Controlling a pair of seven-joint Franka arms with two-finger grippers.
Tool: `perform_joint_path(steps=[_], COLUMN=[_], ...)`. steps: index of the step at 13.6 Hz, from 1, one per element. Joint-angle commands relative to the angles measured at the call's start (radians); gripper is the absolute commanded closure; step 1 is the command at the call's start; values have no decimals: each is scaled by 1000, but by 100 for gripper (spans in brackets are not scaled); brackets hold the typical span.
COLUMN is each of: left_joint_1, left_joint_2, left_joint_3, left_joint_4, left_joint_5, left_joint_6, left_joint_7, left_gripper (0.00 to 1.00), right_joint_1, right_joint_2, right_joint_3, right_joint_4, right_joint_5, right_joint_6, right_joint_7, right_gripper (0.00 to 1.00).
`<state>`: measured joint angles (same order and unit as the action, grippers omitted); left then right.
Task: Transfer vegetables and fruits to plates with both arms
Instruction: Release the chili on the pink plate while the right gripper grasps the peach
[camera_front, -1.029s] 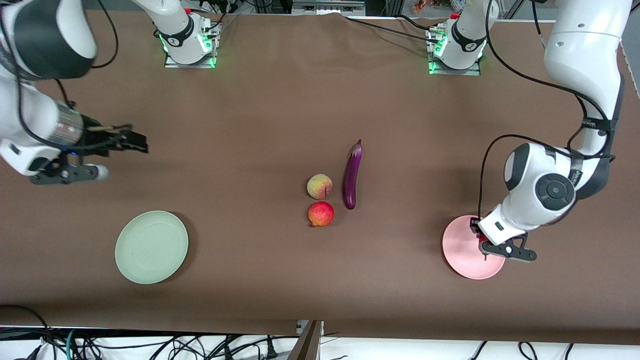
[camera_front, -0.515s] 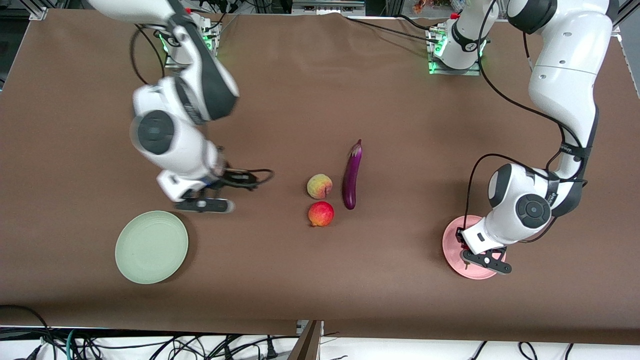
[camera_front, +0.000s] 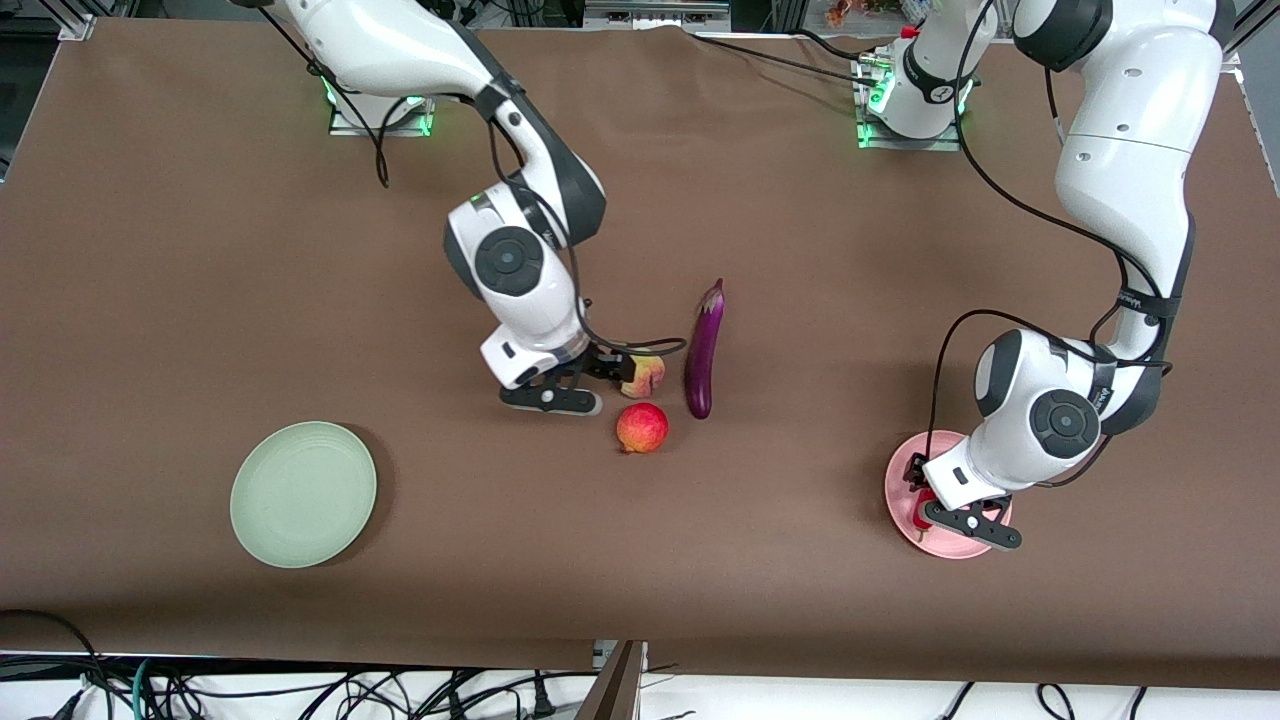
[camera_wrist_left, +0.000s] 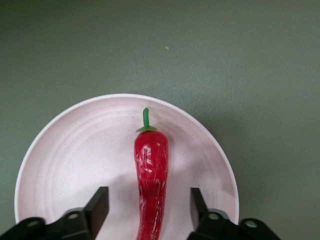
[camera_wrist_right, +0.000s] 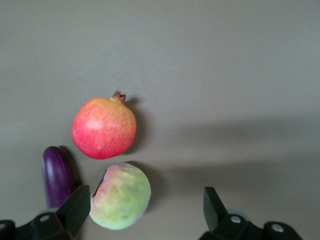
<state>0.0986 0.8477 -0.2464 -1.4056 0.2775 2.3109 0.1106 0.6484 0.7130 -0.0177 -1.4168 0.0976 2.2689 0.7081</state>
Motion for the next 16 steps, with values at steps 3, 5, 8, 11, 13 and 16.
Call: perform_joint_path(steps=[3,5,8,11,13,16], left_joint_1=[12,7,6,6,6,4], left_joint_2=[-65,-107,-145,-177,-203,-231], left_joint_3=[-14,-14,-37,-76,-109,-119], left_joint_4=[25,23,17,16,13,13], left_joint_5=[-50,-90,-100,-100,-100,-100], left_joint_6=[-111,-183,-260,-361,-457,-547], left_joint_7=[3,3,-5,-23,-40,-40], left_gripper=[0,0,0,0,0,0], right_joint_1=[53,66,73,74,76,85], right_joint_2=[58,75,91,105,118,138], right_joint_3=[-10,-10,-10,-10,-10,-10], right_joint_4=[13,13,13,12,13,12], right_joint_5=[4,2,2,2,1,-1], right_joint_6=[75,99,106,136,162,198], right_joint_7=[71,71,71,73,73,73], right_gripper=[0,0,0,0,0,0])
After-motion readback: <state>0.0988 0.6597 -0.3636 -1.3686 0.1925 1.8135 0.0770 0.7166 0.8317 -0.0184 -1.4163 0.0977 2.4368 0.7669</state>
